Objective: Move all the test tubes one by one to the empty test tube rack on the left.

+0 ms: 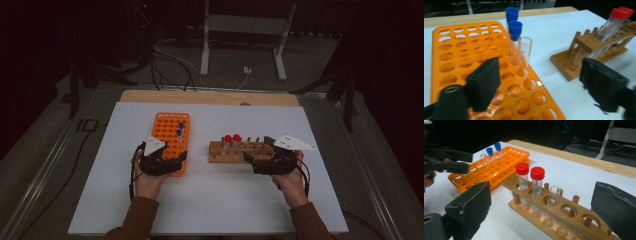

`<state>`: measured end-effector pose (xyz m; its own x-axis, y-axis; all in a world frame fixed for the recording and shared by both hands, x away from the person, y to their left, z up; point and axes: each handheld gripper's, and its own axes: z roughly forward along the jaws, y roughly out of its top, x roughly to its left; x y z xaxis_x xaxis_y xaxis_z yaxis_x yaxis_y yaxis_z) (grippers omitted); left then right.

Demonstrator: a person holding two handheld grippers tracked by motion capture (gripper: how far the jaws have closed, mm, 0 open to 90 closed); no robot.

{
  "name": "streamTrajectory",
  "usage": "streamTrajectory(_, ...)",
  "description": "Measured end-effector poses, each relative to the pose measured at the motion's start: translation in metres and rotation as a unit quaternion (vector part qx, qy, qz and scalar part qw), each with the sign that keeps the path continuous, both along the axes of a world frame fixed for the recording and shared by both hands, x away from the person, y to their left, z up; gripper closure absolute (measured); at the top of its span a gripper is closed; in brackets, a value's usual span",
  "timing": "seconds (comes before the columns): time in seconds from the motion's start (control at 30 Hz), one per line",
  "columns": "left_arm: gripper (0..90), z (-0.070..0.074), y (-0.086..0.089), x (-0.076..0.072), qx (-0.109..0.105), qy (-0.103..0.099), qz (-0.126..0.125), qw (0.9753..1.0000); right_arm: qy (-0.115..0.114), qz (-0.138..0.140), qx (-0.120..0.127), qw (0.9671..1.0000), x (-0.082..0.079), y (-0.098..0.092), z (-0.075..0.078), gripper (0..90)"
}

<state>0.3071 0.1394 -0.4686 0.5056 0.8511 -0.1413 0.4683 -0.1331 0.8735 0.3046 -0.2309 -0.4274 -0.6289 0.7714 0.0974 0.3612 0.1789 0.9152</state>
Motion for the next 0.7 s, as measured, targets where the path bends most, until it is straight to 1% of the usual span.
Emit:
streamTrajectory(0.07, 13.9, -0.001, 0.000, -0.004, -0.010, -0.008, -0.003, 0.9999, 0.002, -0.001, -0.003, 1.0000, 0.002, 0.001, 0.000, 6.3)
streamTrajectory(0.13, 8.6, -0.002, 0.000, -0.005, -0.013, -0.011, -0.002, 0.9998, 0.001, -0.005, -0.010, 0.9999, 0.005, 0.002, 0.000, 7.3)
streamTrajectory(0.2, 2.8, -0.002, 0.000, -0.007, -0.013, -0.014, -0.003, 0.9998, -0.005, -0.015, -0.012, 0.9998, 0.007, 0.003, -0.001, 12.8)
streamTrajectory(0.27, 0.8, -0.001, -0.001, -0.009, -0.010, -0.021, -0.005, 0.9997, -0.003, -0.019, -0.008, 0.9998, 0.010, 0.003, -0.002, 18.1)
streamTrajectory(0.33, 0.6, 0.000, -0.002, -0.011, -0.011, -0.025, -0.005, 0.9996, -0.003, -0.028, -0.015, 0.9995, 0.013, 0.004, -0.005, 26.5)
streamTrajectory(0.37, 0.5, 0.000, -0.002, -0.011, -0.012, -0.026, -0.006, 0.9996, -0.002, -0.030, -0.017, 0.9994, 0.015, 0.004, -0.007, 32.1)
streamTrajectory(0.47, 0.5, 0.000, -0.003, -0.011, -0.011, -0.027, -0.007, 0.9995, 0.002, -0.031, -0.032, 0.9990, 0.022, 0.008, -0.013, 46.8)
streamTrajectory(0.57, 0.5, -0.002, -0.004, -0.011, -0.010, -0.025, -0.006, 0.9996, 0.016, -0.027, -0.042, 0.9986, 0.029, 0.012, -0.019, 55.6)
streamTrajectory(0.7, 0.6, -0.004, -0.003, -0.010, -0.007, -0.021, -0.002, 0.9998, 0.023, -0.029, -0.062, 0.9974, 0.037, 0.018, -0.026, 65.5)
